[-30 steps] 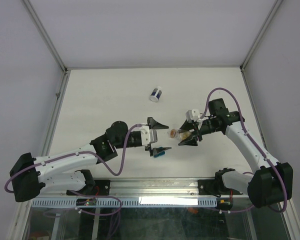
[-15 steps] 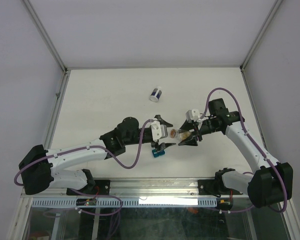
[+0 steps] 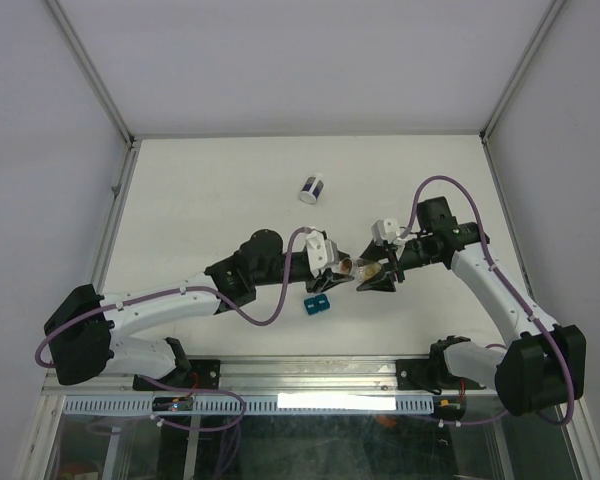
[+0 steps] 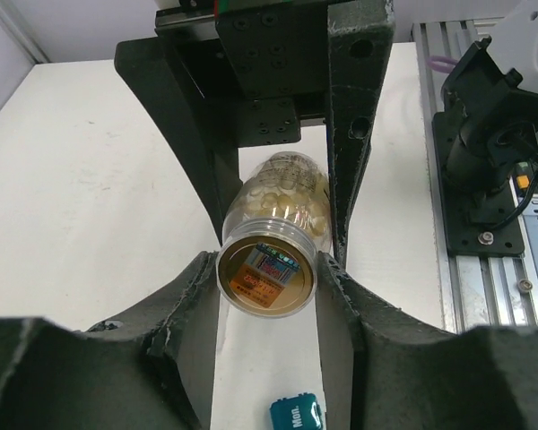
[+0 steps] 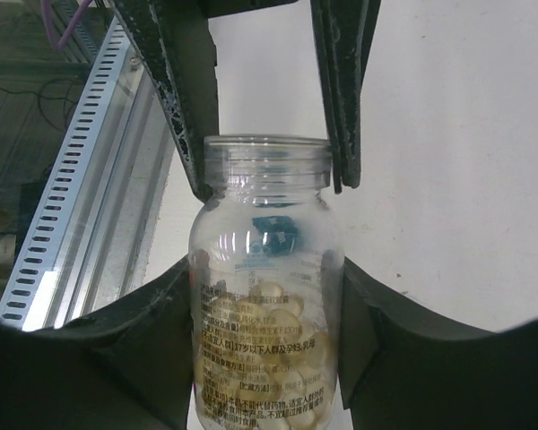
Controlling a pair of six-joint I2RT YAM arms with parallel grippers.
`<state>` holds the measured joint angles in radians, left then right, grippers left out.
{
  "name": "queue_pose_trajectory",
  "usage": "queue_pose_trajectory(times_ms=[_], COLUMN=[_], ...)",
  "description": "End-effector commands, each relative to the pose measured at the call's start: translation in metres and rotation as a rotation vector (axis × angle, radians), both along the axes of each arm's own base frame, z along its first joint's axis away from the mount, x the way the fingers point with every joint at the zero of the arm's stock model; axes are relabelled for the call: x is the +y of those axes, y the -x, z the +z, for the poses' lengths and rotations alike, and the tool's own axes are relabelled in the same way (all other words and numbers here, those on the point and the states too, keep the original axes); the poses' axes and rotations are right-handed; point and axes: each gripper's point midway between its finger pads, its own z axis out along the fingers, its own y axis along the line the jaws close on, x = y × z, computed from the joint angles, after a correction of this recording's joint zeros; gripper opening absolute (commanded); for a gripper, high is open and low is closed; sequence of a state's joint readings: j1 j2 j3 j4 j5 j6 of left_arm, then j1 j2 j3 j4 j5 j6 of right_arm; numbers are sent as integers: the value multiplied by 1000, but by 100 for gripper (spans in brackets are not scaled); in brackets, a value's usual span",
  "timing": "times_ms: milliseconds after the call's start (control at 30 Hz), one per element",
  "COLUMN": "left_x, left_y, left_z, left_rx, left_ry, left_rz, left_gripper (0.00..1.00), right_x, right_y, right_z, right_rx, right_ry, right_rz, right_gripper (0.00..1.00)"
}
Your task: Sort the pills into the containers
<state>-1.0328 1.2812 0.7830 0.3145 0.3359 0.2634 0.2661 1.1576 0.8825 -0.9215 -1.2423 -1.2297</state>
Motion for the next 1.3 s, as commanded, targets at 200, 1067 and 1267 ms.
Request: queue_pose_trajectory(times_ms=[200, 1067, 1267], left_x=[-1, 50, 71], left_y=[-8, 12, 4], left_z=[51, 62, 71], left_rx=[514, 288, 216], left_ry=[269, 361, 408], left_rz=[225, 231, 111], left_gripper=[0, 99, 99], right_x=[5, 5, 5], right_y=[0, 0, 0], right_z=[17, 15, 15], right_rx=[-55, -48, -51], right_ry=[-49, -42, -43], right_rz=[26, 25, 26], right_gripper=[0, 0, 0])
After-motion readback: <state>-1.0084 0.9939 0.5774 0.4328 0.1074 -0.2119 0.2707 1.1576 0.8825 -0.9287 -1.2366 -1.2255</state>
